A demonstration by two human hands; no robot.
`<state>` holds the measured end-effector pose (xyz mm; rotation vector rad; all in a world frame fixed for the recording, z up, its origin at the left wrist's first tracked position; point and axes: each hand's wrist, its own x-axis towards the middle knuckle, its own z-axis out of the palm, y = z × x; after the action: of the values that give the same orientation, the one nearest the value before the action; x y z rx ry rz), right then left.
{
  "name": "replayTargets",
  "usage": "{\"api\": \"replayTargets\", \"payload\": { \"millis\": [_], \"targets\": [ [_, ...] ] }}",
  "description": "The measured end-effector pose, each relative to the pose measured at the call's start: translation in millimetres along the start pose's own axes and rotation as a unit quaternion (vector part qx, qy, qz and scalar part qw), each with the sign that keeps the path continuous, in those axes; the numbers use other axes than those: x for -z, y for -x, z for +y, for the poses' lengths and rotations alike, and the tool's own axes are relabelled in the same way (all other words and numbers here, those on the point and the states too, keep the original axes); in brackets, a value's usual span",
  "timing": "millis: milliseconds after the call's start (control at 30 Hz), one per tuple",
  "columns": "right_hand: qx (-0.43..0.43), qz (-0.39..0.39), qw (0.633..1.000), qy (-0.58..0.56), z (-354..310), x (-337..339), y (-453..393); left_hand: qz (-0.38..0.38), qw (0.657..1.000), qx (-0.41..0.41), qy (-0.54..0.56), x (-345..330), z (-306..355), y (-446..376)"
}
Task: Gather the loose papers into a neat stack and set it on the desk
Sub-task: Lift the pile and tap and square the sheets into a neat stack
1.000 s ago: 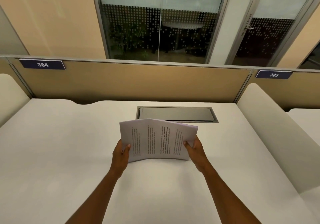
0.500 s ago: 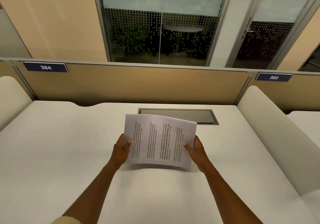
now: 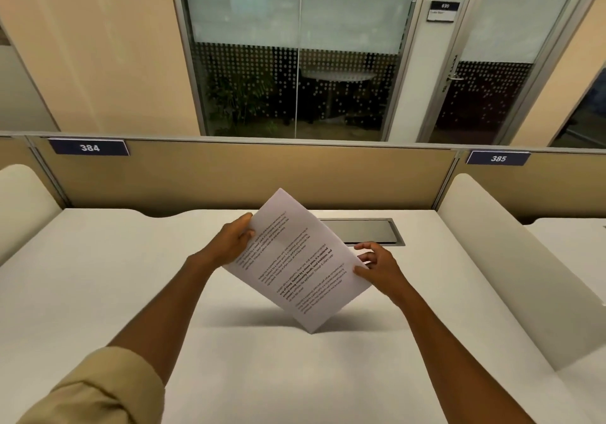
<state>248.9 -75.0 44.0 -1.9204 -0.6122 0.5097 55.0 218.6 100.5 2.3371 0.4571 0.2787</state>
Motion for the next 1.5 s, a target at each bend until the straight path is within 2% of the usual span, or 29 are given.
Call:
{"api": "replayTargets", "payload": {
  "millis": [167,300,367,500,600,700,800,867,1000,1200,1500],
  "targets": [
    [0.033,-0.037,0.993,0.107,-16.2,-3.8,-0.1,-0.027,0.999,-0.042,-0.006,2.2,32.7,-12.6],
    [0.053,-0.043,0.994,0.085,-23.3,-6.7,3.5,-0.051,0.995,-0.088,-0.025,-0.5,51.5,-18.0],
    [0.057,-0.034,0.995,0.069,-23.7,-5.6,7.5,-0.041,0.995,-0.089,-0.022,-1.1,54.8,-19.0],
    [0.057,-0.006,0.997,0.054,-22.8,-2.8,15.3,0.011,0.999,-0.042,-0.002,-5.1,53.8,-18.1],
    [0.048,0.001,0.998,0.038,-19.8,0.4,20.8,0.096,0.995,0.013,0.032,-11.0,46.8,-11.1],
    [0.037,0.009,0.999,-0.010,-13.8,4.8,27.3,0.183,0.960,0.116,0.176,-23.6,35.9,2.4],
    [0.018,0.020,0.995,-0.094,-7.3,4.2,33.1,0.144,0.895,0.189,0.377,-46.9,25.6,21.0],
    [-0.002,0.028,0.989,-0.146,-3.1,0.4,35.0,0.099,0.878,0.201,0.424,-67.1,20.9,32.6],
    [-0.041,0.038,0.973,-0.225,4.5,-13.4,37.3,0.052,0.876,0.184,0.442,-101.8,21.4,50.9],
    [-0.082,0.059,0.969,-0.225,16.7,-32.0,42.5,0.160,0.866,0.224,0.417,-123.2,22.3,62.6],
    [-0.111,0.031,0.985,-0.131,24.2,-36.6,45.4,0.208,0.843,0.285,0.405,-140.0,17.2,68.7]
  ]
}}
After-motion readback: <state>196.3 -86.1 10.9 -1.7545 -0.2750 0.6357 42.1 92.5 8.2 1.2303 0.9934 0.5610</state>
